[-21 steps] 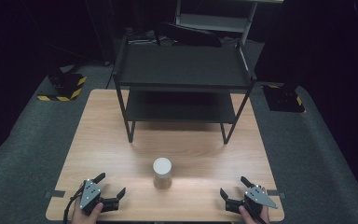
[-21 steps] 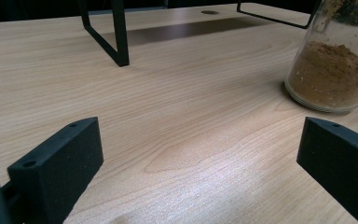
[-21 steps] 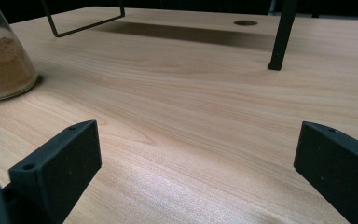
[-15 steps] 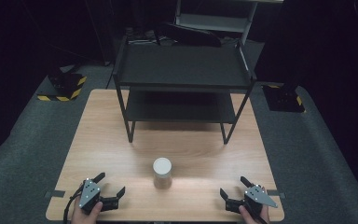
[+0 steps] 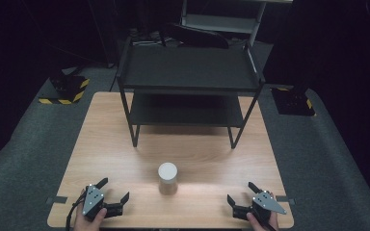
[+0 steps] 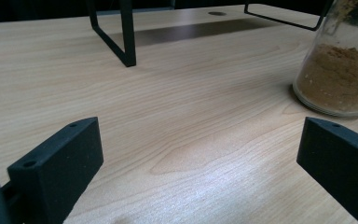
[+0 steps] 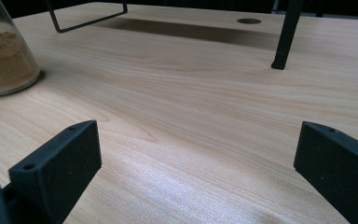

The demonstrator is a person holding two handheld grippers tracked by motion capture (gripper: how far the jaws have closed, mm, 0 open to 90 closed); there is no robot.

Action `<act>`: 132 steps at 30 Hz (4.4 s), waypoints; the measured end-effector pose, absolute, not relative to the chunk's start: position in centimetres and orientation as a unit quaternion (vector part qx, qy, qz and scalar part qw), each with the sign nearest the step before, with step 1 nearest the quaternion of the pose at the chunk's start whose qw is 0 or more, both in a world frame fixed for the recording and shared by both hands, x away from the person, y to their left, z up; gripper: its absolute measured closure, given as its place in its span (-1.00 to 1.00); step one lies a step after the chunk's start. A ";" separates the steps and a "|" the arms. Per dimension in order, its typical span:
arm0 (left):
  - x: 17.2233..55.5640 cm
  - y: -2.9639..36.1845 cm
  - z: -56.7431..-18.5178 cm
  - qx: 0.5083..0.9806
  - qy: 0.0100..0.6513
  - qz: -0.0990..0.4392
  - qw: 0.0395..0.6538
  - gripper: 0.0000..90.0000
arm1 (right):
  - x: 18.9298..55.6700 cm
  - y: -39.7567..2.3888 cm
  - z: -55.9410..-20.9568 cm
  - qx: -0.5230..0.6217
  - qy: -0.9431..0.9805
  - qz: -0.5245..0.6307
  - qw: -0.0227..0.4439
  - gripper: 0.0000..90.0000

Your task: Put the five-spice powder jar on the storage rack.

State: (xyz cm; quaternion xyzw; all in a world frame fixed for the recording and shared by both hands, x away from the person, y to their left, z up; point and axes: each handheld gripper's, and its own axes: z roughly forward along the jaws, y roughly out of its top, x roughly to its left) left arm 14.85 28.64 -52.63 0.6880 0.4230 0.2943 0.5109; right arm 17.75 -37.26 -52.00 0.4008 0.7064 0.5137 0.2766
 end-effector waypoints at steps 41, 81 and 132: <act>16.3 19.6 -49.2 0.672 0.347 0.292 0.586 -0.99 | 17.7 -37.6 -52.3 0.391 0.707 0.523 0.273 -1.00; 18.8 16.1 -49.0 0.640 0.389 0.272 0.603 -0.26 | 17.8 -37.8 -52.4 0.386 0.706 0.528 0.271 -1.00; 29.2 12.8 -34.3 0.613 0.408 0.342 0.584 -0.26 | 17.8 -38.3 -52.6 0.388 0.698 0.542 0.260 -1.00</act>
